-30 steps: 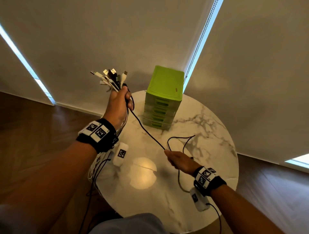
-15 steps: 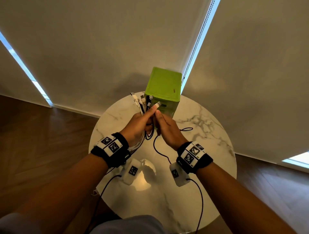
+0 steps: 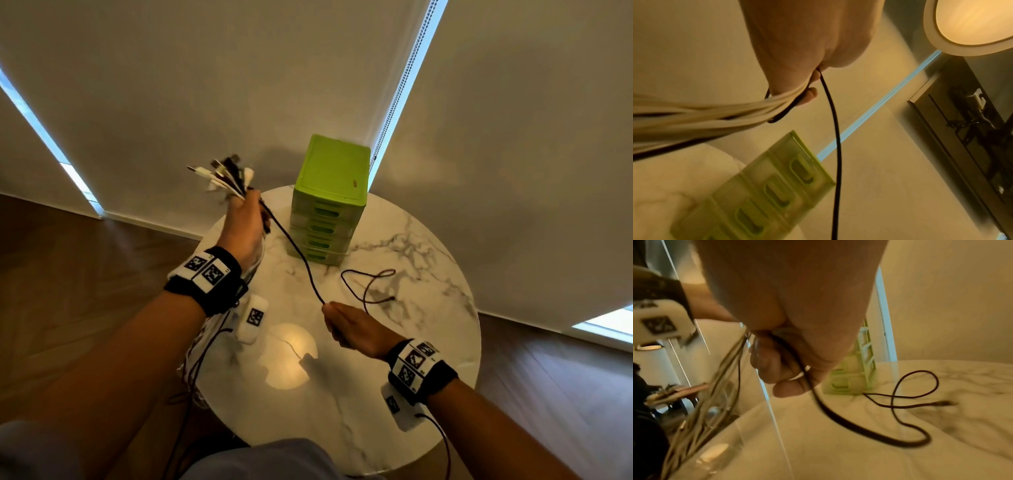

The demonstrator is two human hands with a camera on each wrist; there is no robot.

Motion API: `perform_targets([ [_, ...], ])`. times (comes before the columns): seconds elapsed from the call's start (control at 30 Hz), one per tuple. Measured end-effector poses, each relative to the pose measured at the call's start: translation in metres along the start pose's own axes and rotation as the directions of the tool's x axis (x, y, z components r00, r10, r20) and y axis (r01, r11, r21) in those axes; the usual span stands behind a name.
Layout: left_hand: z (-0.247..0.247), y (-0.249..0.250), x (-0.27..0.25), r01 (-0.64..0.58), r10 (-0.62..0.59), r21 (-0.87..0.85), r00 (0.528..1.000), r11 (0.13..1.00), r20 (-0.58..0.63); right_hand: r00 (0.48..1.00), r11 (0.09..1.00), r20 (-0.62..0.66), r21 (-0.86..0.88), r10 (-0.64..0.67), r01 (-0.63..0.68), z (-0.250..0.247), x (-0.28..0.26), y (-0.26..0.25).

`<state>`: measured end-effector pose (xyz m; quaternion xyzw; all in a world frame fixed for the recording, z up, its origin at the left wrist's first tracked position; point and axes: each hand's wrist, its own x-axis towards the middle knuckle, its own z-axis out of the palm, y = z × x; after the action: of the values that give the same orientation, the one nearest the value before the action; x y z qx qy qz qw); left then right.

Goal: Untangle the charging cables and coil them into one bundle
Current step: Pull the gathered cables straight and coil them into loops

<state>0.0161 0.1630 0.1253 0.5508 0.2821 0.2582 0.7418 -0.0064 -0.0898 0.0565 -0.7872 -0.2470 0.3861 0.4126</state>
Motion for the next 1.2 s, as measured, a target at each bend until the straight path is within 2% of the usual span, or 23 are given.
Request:
perform_targets([
  [0.1,-0.016,0.018,0.011,-0.049,0.045,-0.060,0.997,0.997,-0.056,0.997,0.997,-0.010,-0.009,0.081,-0.081,-0.007,-0.012,0.031],
  [0.2,-0.023,0.023,0.007,-0.125,0.125,-0.066,0.992,0.990,-0.006,0.975,0.943,-0.117,-0.256,0.190,-0.214,-0.025,-0.012,0.047],
  [0.3,-0.018,0.003,-0.009,-0.224,0.216,0.021,0.959,0.974,0.182,0.951,0.908,-0.294,-0.365,0.099,-0.208,-0.042,0.005,0.033],
  [0.4,-0.012,-0.021,-0.030,-0.272,0.170,0.278,0.924,0.921,0.343,0.902,0.911,-0.430,-0.386,-0.036,-0.148,-0.049,0.023,-0.004],
  [0.5,-0.005,-0.033,-0.048,-0.160,0.011,0.375,0.929,0.913,0.370,0.876,0.919,-0.457,-0.393,-0.156,-0.041,-0.043,0.031,-0.046],
  [0.6,0.007,-0.032,-0.061,0.029,-0.144,0.271,0.899,0.962,0.414,0.842,0.924,-0.423,-0.324,-0.335,0.205,-0.028,0.030,-0.077],
  [0.67,0.010,-0.028,-0.066,0.131,-0.221,0.232,0.879,0.964,0.422,0.826,0.905,-0.388,-0.290,-0.408,0.311,-0.021,0.029,-0.085],
  [0.8,0.006,-0.019,-0.066,0.229,-0.301,0.208,0.836,0.951,0.459,0.825,0.886,-0.326,-0.216,-0.461,0.410,-0.016,0.024,-0.076],
  [0.9,0.004,-0.018,-0.068,0.274,-0.356,0.233,0.800,0.933,0.483,0.842,0.885,-0.278,-0.203,-0.462,0.419,-0.013,0.017,-0.067],
  [0.97,0.006,-0.018,-0.066,0.275,-0.359,0.245,0.824,0.930,0.437,0.886,0.915,-0.237,-0.180,-0.398,0.362,-0.009,0.014,-0.057],
  [1.07,0.005,-0.013,-0.054,0.262,-0.312,0.193,0.898,0.946,0.310,0.959,0.965,-0.144,-0.135,-0.243,0.224,-0.003,0.003,-0.037],
  [1.2,-0.001,0.000,-0.041,0.119,-0.150,0.157,0.969,0.980,0.198,0.984,0.982,-0.109,-0.144,-0.141,0.125,-0.003,-0.009,-0.002],
])
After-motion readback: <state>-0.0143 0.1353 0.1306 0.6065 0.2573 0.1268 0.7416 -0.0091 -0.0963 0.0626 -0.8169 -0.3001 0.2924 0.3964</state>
